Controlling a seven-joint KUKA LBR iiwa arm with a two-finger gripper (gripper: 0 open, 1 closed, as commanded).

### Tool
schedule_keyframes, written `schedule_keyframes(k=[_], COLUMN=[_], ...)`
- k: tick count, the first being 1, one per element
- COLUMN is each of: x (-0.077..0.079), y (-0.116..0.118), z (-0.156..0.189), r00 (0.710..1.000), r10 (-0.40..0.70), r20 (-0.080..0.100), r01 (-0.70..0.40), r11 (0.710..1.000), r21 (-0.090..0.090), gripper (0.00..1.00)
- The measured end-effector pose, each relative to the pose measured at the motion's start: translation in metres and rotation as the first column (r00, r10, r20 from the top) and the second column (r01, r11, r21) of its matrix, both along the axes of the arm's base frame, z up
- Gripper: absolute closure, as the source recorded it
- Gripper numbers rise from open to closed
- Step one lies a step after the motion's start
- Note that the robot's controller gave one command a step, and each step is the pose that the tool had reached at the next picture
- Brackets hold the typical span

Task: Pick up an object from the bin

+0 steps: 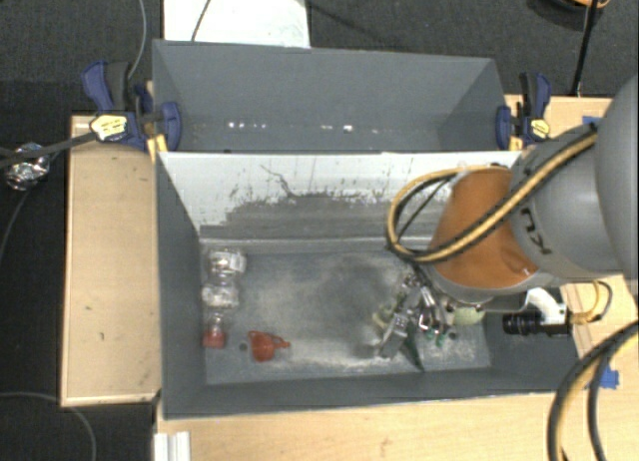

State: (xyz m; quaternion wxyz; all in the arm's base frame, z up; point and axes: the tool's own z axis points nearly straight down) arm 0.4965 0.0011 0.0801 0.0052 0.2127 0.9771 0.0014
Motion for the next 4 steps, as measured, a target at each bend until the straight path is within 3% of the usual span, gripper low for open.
schedule_keyframes(k=[1, 4], x=[0.0018, 0.0005], y=[-0.0011, -0.0017], z=[-0.0259, -0.0180], r00=[0.996, 0.994], r10=[-0.095, -0.110], r20=[0.000, -0.003], r01=[0.095, 0.110], r11=[0.996, 0.994], r21=[0.002, 0.002], gripper=[1.00, 1.00])
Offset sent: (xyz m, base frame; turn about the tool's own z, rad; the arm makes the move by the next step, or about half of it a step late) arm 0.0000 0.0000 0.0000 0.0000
